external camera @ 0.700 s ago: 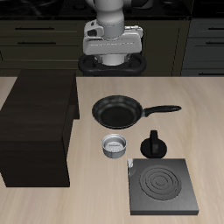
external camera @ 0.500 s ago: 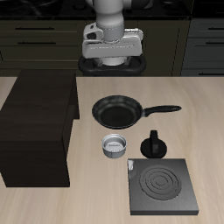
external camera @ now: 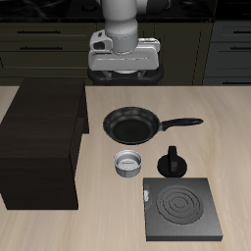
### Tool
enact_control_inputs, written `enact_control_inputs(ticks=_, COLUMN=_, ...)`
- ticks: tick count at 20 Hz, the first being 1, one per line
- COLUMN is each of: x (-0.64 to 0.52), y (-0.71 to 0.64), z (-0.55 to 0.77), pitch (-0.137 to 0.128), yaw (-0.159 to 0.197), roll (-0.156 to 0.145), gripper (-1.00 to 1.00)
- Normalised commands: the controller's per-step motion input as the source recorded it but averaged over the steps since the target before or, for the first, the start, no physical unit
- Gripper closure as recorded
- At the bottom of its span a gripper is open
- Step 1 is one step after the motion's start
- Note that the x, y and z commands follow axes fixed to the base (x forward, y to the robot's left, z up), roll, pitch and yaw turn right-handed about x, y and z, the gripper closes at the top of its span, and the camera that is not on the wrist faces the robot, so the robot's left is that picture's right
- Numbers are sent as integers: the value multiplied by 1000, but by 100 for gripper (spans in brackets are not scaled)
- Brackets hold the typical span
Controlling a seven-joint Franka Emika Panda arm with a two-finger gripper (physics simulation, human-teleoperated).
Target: Place the ramekin on top of the wooden shelf
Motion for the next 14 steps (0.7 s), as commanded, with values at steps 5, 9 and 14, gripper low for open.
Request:
enact_control_inputs(ticks=5, x=329, y=-25, z=104, pitch=1, yaw=-31, roll=-8, gripper=-100)
enact_control_inputs(ticks=9, x=386, y=-38, z=136, pitch=-33, yaw=6, roll=-18, gripper=-100)
enact_control_inputs(ticks=14, x=291, y=15, z=51, pitch=-2, yaw=-4, roll=10, gripper=-100)
